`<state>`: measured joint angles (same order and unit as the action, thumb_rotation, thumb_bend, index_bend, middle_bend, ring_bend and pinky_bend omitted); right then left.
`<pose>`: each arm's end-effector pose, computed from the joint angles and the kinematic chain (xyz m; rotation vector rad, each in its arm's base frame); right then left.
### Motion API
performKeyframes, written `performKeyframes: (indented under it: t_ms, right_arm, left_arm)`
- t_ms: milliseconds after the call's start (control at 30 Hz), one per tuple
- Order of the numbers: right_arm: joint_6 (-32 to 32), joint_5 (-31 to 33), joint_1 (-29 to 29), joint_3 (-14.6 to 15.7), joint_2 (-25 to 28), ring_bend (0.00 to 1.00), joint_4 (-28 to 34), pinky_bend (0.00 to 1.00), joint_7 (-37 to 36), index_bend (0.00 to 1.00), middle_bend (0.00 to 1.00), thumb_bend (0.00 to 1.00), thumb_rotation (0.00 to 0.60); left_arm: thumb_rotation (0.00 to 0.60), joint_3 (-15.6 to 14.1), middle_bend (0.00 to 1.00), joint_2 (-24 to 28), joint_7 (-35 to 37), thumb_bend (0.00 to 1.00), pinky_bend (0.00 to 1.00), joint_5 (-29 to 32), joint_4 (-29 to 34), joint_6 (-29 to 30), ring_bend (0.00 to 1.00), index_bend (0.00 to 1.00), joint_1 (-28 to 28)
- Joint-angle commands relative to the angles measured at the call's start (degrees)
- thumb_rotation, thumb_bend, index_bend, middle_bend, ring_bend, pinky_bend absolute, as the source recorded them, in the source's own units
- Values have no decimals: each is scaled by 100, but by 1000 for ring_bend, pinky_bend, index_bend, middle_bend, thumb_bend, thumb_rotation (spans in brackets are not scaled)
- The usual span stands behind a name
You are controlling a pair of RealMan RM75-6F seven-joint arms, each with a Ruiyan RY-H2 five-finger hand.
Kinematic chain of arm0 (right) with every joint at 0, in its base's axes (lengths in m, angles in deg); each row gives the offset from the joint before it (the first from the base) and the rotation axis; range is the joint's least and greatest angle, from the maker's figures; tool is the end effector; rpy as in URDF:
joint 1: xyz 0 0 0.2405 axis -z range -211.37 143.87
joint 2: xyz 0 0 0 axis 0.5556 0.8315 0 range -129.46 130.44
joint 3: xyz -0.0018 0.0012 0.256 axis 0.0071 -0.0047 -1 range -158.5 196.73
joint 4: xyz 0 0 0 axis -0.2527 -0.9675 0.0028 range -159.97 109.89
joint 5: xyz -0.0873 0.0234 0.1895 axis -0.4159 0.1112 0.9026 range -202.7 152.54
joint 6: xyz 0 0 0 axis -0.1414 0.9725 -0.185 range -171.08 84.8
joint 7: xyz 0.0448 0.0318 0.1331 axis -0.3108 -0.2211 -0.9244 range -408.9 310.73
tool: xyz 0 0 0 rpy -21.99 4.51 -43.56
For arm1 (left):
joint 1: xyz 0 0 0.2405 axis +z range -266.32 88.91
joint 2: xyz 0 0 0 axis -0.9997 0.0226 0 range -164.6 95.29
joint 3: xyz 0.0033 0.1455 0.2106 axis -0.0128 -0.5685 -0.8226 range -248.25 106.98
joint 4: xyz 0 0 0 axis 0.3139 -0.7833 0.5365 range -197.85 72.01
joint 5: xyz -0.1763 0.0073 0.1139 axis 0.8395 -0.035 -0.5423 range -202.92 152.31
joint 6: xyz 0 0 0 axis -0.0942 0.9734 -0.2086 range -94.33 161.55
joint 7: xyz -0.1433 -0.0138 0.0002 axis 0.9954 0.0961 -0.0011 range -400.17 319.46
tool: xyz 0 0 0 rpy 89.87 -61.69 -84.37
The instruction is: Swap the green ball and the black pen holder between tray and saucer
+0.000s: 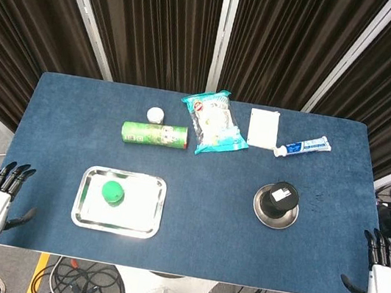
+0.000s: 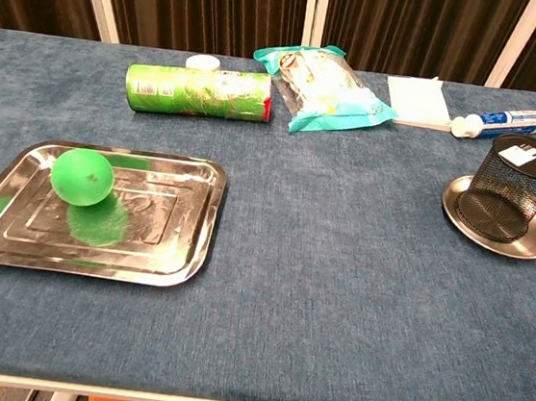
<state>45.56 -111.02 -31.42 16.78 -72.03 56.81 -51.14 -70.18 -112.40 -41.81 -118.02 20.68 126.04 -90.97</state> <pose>-0.3497 -0.1379 0.1354 1.2763 -0.9357 0.8408 -0.3026 0.1573 0.1006 -1.3843 -0.8677 -1.0346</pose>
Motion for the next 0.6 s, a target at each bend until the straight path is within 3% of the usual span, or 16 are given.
performKeyframes:
  t_ms: [33, 333, 600]
  right_arm:
    - [-7, 7, 0, -1, 2, 0, -5, 0, 0, 0, 0, 35, 600]
    - [-207, 10, -183, -89, 197, 0, 271, 0, 165, 0, 0, 34, 600]
    - [-1757, 336, -1297, -530, 1027, 0, 1485, 0, 660, 0, 0, 14, 600]
  left_arm:
    - [600, -1, 108, 3, -4, 168, 160, -4, 5, 2, 52, 144, -1]
    - [600, 23, 108, 82, 6, 168, 160, 2, 92, -2, 52, 144, -19]
    - [600, -24, 108, 85, 4, 167, 160, 35, 120, -104, 52, 144, -27]
